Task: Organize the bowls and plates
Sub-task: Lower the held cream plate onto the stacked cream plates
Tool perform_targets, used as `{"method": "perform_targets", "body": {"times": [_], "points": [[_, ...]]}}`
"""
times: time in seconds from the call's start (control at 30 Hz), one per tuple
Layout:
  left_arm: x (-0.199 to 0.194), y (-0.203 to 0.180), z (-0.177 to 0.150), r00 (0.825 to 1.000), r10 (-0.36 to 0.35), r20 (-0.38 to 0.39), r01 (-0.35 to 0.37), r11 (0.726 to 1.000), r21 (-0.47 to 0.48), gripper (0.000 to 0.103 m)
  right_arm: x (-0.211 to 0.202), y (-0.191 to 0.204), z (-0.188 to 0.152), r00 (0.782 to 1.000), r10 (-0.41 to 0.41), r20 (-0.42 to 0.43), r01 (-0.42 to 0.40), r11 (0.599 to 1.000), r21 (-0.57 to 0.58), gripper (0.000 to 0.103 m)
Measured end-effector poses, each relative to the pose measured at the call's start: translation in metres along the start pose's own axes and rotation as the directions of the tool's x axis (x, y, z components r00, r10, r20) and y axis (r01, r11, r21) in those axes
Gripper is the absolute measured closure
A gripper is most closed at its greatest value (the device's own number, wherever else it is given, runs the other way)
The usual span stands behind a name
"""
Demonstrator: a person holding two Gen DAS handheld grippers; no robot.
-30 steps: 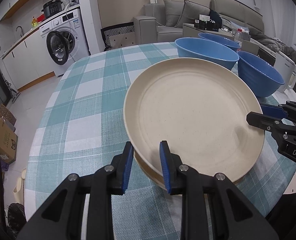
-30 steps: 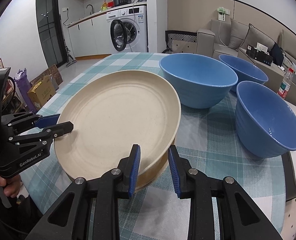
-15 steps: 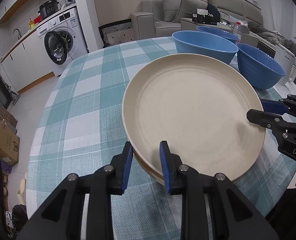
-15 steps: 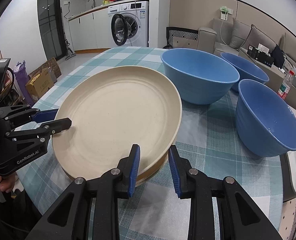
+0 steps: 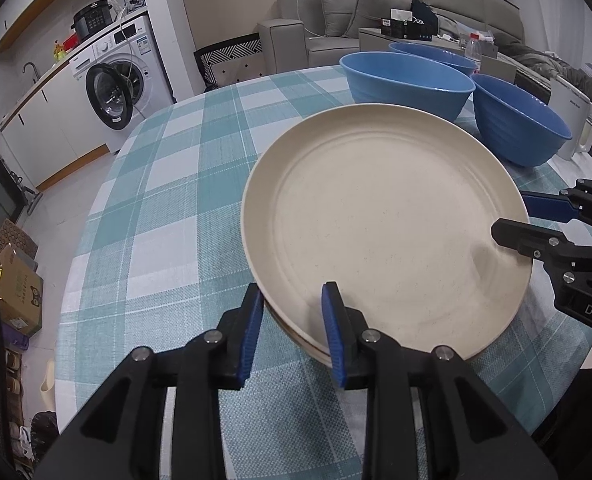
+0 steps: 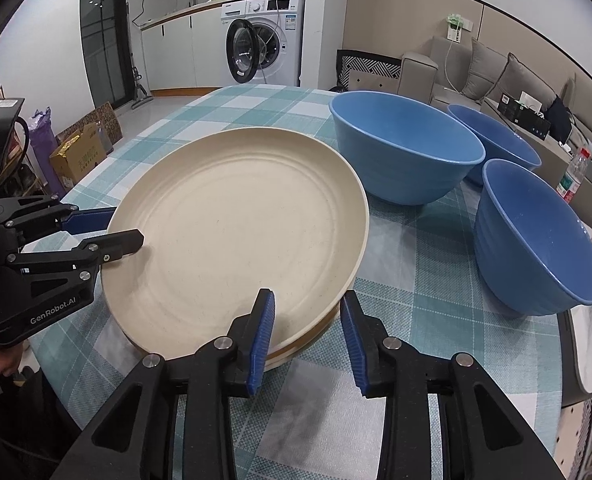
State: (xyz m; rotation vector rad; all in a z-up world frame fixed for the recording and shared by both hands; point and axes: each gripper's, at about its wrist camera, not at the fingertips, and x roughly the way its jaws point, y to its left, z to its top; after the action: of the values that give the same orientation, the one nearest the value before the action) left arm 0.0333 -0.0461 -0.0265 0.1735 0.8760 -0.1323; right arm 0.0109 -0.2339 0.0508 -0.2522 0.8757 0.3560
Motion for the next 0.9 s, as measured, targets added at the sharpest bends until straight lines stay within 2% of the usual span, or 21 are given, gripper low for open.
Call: {"method": "perform_targets", "body": {"times": [0.3,0.53,0.67,0.8,0.9], "points": [[0.0037,-0.0035,-0.0015,1.0,0.003,-0.02,-0.003,1.0,0.02,0.071,0.0031,0.0032,-0.0017,1.0,-0.027,-0.009,0.026,0.999,-0.026,0.068],[0.005,-0.0039,-0.0014,1.0,0.003,-0.03,-0.002,1.0,0.023,0.066,0.003,0.0049,-0.0033,1.0,-0.016,-0.003,0.016,0.999,-0.036,0.064],[0.0061,-0.0047,-0.0015,0.999,-0.003,-0.033,0.004,1.0,0.024,0.062,0.0038,0.0079,-0.0042,1.0,-0.006,-0.003,0.006,0.999,-0.049,0.056],[0.0058,-0.0043,-0.0011,0.999,-0.015,-0.034,0.016,1.0,0.02,0.06,0.0047,0.009,-0.0049,1.0,-0.005,-0.008,0.004,0.999,-0.051,0.054],[0.0055,-0.0038,-0.0008,0.999,-0.035,-0.034,0.035,0.999,0.011,0.055,0.0034,0.0082,-0.0049,1.0,0.01,-0.003,-0.01,0.999,-0.048,0.042]]}}
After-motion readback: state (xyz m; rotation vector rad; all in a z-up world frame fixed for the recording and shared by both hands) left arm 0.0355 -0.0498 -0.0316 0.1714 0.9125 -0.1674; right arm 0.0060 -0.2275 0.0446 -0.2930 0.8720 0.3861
